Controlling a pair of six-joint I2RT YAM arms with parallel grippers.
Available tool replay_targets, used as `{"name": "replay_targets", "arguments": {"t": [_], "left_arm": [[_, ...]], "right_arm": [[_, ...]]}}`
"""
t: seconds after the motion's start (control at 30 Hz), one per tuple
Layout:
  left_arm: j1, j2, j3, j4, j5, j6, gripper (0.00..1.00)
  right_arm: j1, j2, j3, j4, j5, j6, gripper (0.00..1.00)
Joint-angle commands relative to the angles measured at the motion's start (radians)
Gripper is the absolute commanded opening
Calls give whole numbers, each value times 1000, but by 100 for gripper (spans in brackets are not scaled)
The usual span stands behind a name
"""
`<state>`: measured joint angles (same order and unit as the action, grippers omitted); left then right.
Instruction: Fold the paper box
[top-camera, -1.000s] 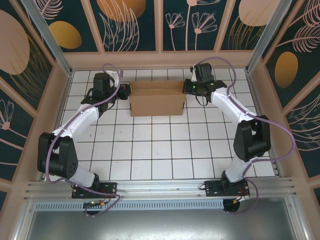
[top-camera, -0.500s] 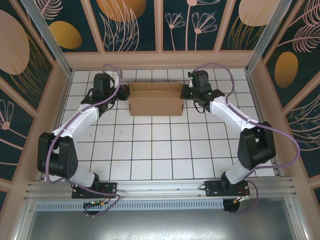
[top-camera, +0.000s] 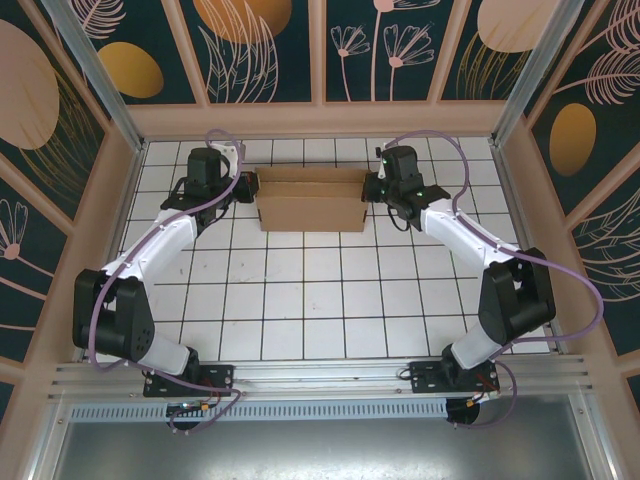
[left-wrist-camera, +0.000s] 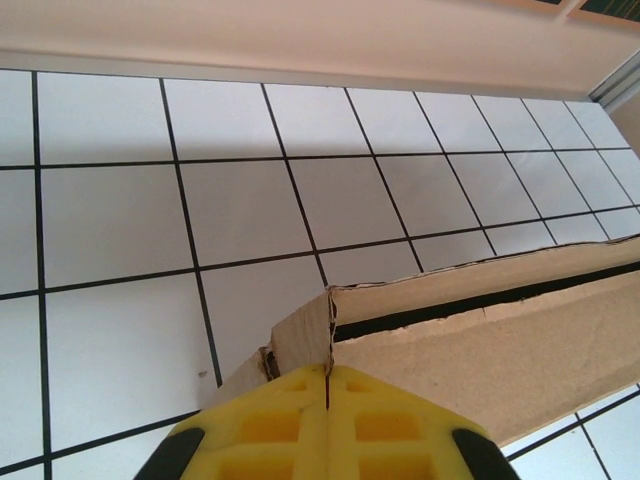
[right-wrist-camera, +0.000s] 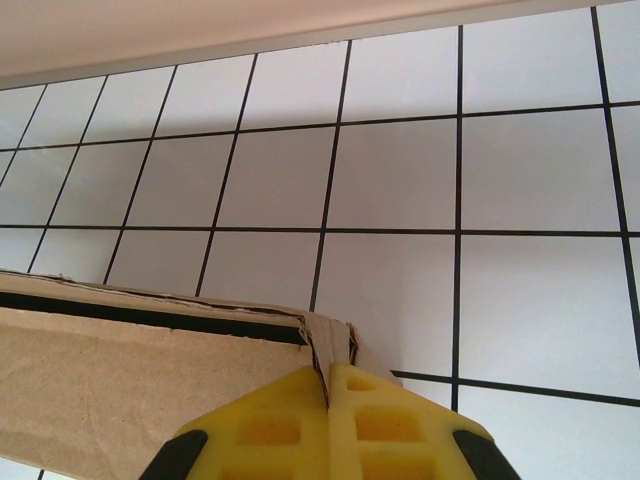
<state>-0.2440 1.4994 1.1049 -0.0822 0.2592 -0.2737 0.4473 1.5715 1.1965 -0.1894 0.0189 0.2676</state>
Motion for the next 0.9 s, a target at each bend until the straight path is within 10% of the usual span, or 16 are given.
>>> {"name": "replay_targets", "arguments": {"t": [0.0, 0.87], "left_arm": [[-8, -15, -13, -8, -20, 29, 0], [-8, -45, -150, 81, -45, 99, 0]], "right_arm": [[11, 4, -30, -62, 1, -13, 0], [11, -13, -31, -51, -28, -38, 0]]}}
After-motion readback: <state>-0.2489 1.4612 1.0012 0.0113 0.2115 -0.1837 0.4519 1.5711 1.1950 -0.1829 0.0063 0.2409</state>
